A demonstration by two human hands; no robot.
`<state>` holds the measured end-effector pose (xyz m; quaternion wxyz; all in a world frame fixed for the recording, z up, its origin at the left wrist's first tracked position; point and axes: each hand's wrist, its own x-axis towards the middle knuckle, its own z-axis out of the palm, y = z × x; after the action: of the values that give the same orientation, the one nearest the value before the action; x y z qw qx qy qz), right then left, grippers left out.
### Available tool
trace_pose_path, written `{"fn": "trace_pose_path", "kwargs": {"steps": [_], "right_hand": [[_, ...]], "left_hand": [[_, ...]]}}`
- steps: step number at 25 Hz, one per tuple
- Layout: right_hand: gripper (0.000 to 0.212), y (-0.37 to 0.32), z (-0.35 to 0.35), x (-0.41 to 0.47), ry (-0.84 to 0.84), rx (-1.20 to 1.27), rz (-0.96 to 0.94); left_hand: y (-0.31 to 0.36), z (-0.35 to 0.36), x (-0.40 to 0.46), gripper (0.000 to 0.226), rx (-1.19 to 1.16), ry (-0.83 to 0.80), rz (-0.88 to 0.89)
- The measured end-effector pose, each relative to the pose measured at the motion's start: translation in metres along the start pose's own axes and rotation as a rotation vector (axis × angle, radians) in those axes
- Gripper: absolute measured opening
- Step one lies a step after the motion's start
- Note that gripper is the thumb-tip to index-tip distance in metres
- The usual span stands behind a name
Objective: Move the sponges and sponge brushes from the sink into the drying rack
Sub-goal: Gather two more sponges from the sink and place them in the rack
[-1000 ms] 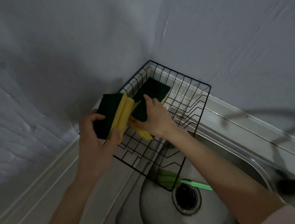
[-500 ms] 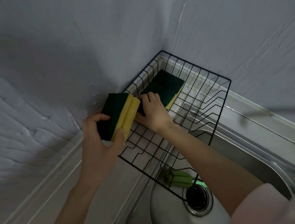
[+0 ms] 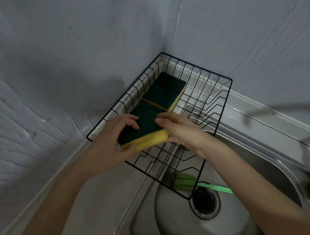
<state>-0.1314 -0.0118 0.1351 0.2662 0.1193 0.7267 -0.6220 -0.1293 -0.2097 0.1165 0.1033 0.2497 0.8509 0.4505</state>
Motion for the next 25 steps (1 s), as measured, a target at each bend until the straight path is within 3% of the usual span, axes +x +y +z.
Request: {"fn": "trace_pose_path", "kwargs": {"steps": [2,5,8,11,16,20,25], "right_hand": [[0.042,0.007,0.0,-0.008,0.019,0.064,0.048],[0.037,0.016,0.009,-0.006,0.026,0.243,0.121],[0.019,0.022,0.023,0.005,0.029,0.181,0.136],[0.013,0.027,0.035,0.02,0.089,0.055,0.152],[0.06,0.035,0.039,0.036,0.203,-0.268,0.11],[0.065,0.036,0.04,0.028,0.257,-0.432,0.076],[0.067,0.031,0.041,0.017,0.2,-0.545,0.087]], "left_hand": [[-0.001,-0.002,0.007,0.028,0.066,-0.072,0.006],[-0.008,0.001,0.016,0.028,0.253,0.011,-0.017],[-0.018,0.006,0.019,0.039,0.377,0.037,-0.098],[-0.02,0.008,0.019,0.033,0.384,-0.001,-0.204],[-0.013,0.015,0.023,0.033,0.467,-0.109,-0.308],[-0.01,0.018,0.025,0.036,0.507,-0.183,-0.349],[-0.009,0.018,0.025,0.037,0.527,-0.204,-0.385]]}}
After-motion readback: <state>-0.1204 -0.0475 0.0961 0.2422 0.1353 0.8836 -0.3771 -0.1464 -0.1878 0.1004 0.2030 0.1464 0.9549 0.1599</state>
